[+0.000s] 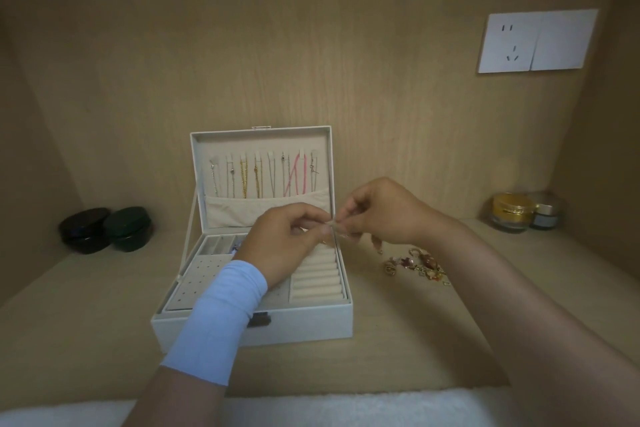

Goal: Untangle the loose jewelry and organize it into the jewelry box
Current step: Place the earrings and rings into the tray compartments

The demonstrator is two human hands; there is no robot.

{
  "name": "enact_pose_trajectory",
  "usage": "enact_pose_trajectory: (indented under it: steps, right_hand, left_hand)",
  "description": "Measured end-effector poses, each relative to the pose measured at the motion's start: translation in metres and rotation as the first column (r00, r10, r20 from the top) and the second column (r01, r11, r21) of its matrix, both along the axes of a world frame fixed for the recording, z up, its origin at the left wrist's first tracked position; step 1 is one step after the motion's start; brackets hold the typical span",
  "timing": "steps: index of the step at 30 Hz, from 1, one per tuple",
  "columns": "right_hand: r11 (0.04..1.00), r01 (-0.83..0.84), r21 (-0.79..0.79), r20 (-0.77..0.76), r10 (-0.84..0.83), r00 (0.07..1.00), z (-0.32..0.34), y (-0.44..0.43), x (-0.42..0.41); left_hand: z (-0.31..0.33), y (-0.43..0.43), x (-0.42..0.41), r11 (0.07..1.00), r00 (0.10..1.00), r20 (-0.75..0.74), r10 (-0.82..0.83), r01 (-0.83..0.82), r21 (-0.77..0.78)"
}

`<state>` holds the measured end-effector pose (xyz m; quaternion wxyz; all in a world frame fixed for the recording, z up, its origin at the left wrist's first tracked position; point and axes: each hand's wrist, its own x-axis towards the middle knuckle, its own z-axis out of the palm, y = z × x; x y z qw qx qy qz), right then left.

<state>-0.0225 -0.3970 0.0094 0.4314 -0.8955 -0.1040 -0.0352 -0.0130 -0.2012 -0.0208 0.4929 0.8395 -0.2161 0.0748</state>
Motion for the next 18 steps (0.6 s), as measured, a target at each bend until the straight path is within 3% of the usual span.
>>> enact_pose_trajectory:
  steps: [5, 9, 13, 18]
  right_hand:
    - [0.964, -0.1, 0.248, 0.057, 0.089, 0.994, -0.003, 0.025, -0.004]
    - [0.92, -0.081, 0.383, -0.019, 0.096, 0.995, -0.005, 0.032, -0.007]
    - [0.972, -0.038, 0.23, -0.027, 0.045, 0.999, -0.007, 0.028, -0.007]
    - [0.997, -0.075, 0.015, 0.011, 0.075, 0.997, -0.014, 0.025, -0.003]
  left_hand:
    - [0.012, 0.016, -0.004, 0.983, 0.992, -0.127, 0.0, -0.023, -0.181]
    - [0.013, 0.023, -0.004, 0.981, 0.991, -0.131, 0.019, -0.044, -0.19]
    - [0.007, 0.023, 0.001, 0.99, 0.991, -0.127, 0.037, -0.053, -0.127]
    - [-0.002, 0.021, 0.007, 0.987, 0.998, -0.042, 0.052, -0.045, 0.152]
